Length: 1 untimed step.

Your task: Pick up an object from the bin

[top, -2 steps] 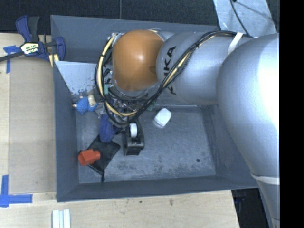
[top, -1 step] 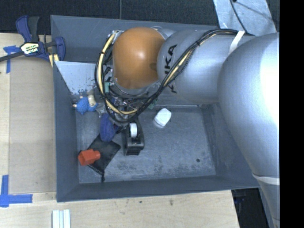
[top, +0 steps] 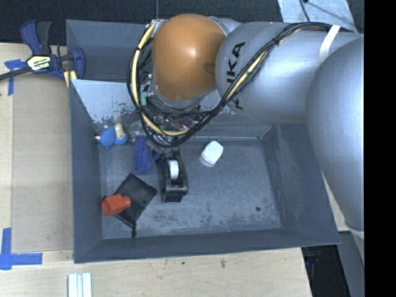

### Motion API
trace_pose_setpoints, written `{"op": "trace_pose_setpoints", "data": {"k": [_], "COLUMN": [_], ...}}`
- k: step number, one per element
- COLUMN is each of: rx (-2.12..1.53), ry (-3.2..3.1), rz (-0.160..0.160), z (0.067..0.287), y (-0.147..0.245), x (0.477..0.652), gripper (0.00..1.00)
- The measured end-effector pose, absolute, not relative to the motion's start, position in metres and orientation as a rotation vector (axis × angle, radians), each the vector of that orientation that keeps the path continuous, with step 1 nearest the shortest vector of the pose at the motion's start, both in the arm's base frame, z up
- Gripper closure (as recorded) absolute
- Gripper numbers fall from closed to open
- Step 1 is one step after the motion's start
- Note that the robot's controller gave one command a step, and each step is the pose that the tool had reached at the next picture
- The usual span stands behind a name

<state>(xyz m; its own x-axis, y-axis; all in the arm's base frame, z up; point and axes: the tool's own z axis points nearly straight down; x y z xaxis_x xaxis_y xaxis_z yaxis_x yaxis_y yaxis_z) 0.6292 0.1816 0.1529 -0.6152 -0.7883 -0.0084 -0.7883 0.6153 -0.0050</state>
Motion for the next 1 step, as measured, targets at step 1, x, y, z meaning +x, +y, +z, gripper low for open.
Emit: {"op": "trace_pose_setpoints", "data": {"k": [1], "rx": [-1.368], "ry": [2.820], "rz": [0.001], "z": [0.1623], "y": [0.1816], "x": [0.6306], "gripper": [1.00]}}
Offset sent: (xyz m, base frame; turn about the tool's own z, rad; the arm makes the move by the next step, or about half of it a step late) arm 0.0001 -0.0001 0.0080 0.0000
